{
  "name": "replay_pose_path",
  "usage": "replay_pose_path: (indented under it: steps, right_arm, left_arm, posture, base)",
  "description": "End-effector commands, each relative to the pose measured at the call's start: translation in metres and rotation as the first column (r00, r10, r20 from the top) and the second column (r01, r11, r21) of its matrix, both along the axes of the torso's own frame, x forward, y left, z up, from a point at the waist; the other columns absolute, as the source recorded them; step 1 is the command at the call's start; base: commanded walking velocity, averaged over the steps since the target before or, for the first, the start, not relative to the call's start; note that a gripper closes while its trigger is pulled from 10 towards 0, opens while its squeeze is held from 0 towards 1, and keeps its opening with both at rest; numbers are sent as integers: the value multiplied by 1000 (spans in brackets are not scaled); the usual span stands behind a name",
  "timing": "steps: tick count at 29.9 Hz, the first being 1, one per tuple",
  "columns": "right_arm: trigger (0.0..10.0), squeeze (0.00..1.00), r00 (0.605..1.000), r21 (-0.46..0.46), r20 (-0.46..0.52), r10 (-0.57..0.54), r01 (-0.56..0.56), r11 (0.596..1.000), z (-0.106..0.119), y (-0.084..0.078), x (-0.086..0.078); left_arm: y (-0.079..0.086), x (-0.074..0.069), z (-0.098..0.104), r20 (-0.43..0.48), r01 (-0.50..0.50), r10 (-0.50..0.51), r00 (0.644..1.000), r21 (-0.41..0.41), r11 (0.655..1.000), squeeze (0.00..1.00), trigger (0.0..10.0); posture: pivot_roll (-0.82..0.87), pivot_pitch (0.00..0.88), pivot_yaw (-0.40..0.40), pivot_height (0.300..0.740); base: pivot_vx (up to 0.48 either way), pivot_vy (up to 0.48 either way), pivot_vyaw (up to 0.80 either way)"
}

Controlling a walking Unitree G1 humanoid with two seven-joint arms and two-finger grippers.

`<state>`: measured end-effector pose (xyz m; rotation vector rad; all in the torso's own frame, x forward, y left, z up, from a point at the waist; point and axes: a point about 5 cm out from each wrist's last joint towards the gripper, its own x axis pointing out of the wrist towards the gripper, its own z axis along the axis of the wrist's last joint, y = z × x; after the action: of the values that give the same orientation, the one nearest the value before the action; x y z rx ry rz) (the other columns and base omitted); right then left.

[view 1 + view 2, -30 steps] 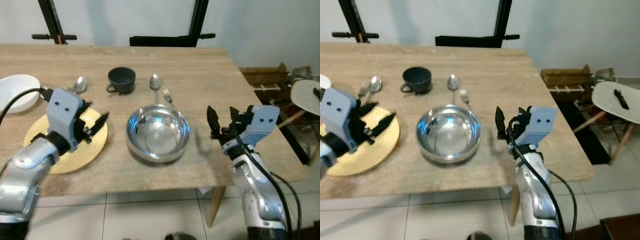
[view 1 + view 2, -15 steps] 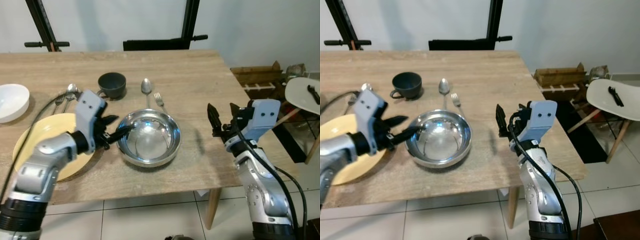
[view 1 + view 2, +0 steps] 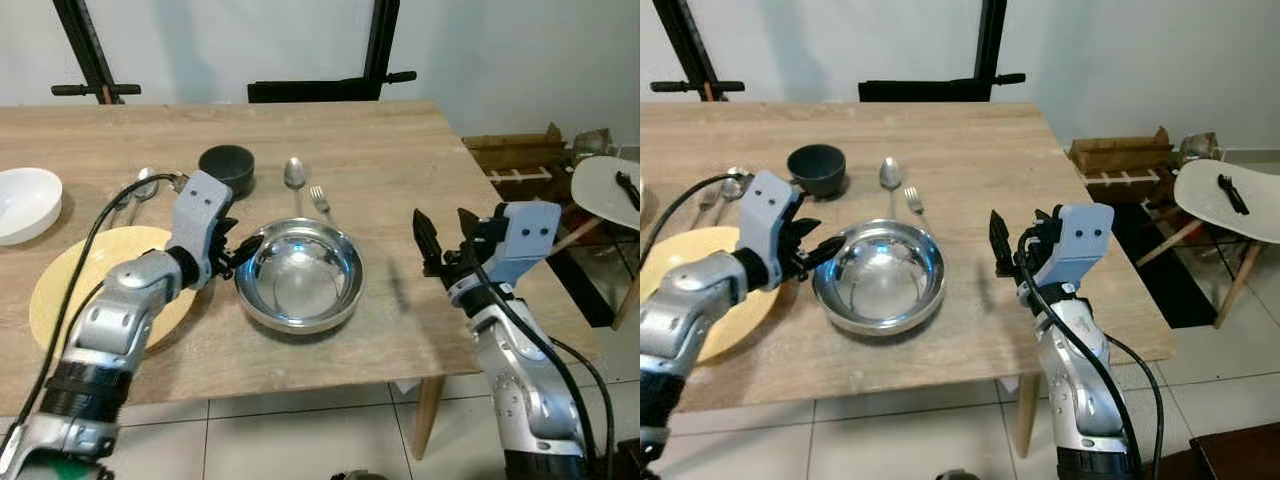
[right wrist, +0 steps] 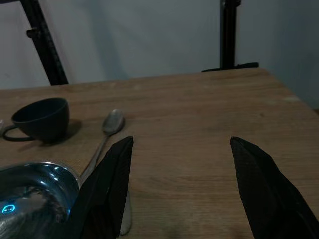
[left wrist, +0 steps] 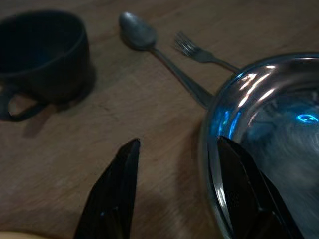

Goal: Setting the table

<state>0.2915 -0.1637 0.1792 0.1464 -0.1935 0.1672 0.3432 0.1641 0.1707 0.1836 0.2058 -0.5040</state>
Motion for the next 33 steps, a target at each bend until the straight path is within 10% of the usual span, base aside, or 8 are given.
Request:
replay_pose_path:
  steps: [1,5,10,11,18,19,25,33]
  right_arm:
    - [10000,0,1000,11,-13,10,-10,1000,-3,2,1]
    - [10000,0,1000,8,-8,13,-13,1000,-1,4,0]
    - [10000,0,1000,11,-11,-3,3,1000,-3,-1,-2]
    - [10000,0,1000,10,-13,-5,5,1000,-3,-2,-2]
    - [10000,0,1000,11,-11,1,-1,1000,-2,-1,0]
    - [10000,0,1000,12,-8,8,-8,1000,-1,1,2]
    - [10000,0,1000,13,-6,15,-15,1000,-1,3,3]
    - [10000,0,1000,17,-7,9,-9,1000,-2,2,2]
  left_arm:
    - [-3,1,-6,-35,0,0,999,-8,1000,0,10000]
    - [-4,6,8,57,-17,19,998,-27,999,714,10000]
    - [4,5,22,86,-42,45,995,-42,998,0,8471]
    - [8,5,28,103,-56,62,993,-55,997,0,0]
    - [10,1,46,180,-47,59,982,-66,997,0,0]
    - [10,-1,52,218,-49,58,974,-50,998,0,10000]
    - [9,-4,57,243,-34,41,969,-36,999,1000,10000]
    - [0,-6,62,246,8,6,969,-55,998,1000,10000]
  posture:
    - [-64,1,35,740]
    - [-80,0,45,740]
    - [-83,0,46,740]
    - [-84,0,45,740]
    - [-70,0,38,740]
    - [-70,0,38,740]
    - [-65,0,36,740]
    - [-69,0,41,740]
  base:
    - [0,0,0]
    - [0,0,0]
    - [0,0,0]
    - [0,0,0]
    - [0,0,0]
    - [0,0,0]
    - [0,0,0]
    - [0,0,0]
